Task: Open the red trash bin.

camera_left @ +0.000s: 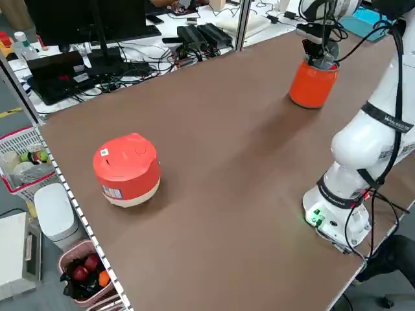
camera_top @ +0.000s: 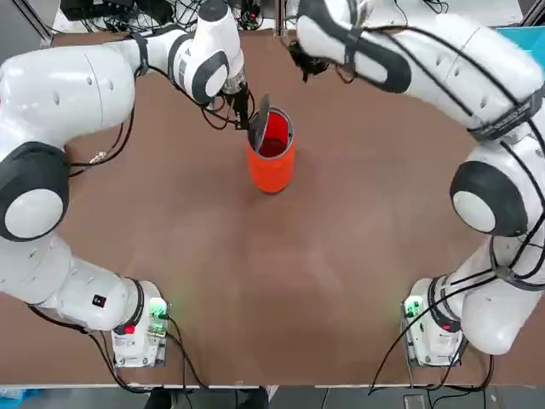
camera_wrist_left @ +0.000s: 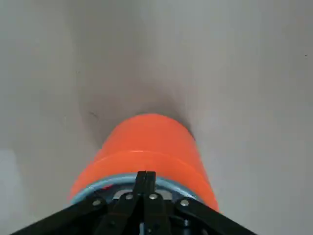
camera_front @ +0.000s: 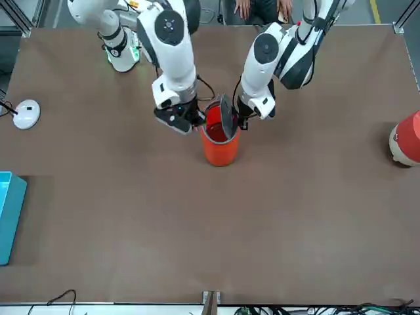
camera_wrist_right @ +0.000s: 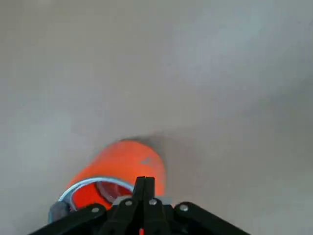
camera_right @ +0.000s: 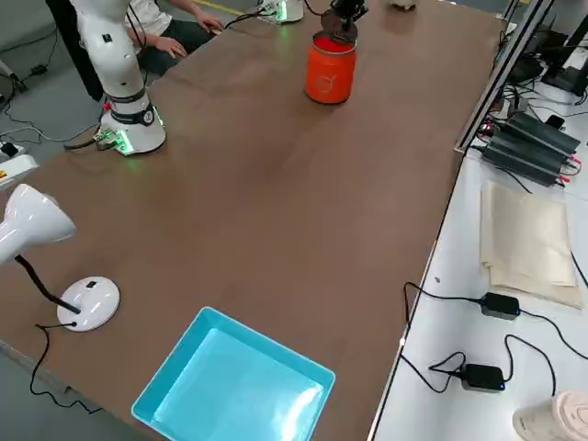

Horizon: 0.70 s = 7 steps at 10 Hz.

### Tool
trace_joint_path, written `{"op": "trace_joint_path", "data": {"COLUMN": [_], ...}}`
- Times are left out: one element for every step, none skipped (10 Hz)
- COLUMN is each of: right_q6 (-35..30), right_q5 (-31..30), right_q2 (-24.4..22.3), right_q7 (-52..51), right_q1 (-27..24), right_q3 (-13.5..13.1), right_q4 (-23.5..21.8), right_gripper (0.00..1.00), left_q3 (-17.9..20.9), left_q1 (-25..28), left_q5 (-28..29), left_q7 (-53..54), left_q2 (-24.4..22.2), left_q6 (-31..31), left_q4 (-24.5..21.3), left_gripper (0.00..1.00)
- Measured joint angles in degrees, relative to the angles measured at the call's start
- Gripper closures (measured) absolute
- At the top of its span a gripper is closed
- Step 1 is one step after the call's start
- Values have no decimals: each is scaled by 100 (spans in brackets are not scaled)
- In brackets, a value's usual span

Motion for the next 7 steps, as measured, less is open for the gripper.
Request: {"op": "trace_joint_path", "data": {"right_q6": [-229, -542, -953, -1383, -1719, -1938, -2061], "right_q5": [0, -1, -3, -5, -16, -83, -185], "right_q2": [-196, -428, -653, -863, -1067, -1240, -1385], "right_q7": [-310, -734, -1283, -1985, -2697, -3283, -3881], "right_q1": [-253, -551, -894, -1308, -1749, -2129, -2503], "right_q3": [-17, -30, -43, -55, -66, -73, -80], "right_q4": [22, 31, 37, 43, 40, 34, 26], "right_gripper": [98, 98, 97, 97, 93, 89, 74], "left_q3": [6, 16, 27, 35, 43, 53, 61], "left_q1": [25, 65, 157, 341, 609, 909, 1218], "left_q5": [1, 3, 17, 32, 40, 42, 57], "left_q7": [6, 84, 333, 801, 1432, 2087, 2801], "left_q2": [-1, -7, -21, -63, -142, -224, -292], "left_q6": [-131, -422, -844, -1407, -1923, -2237, -2463], "left_q4": [153, 412, 739, 1073, 1358, 1574, 1769], "left_gripper": [92, 87, 75, 59, 58, 56, 50]}}
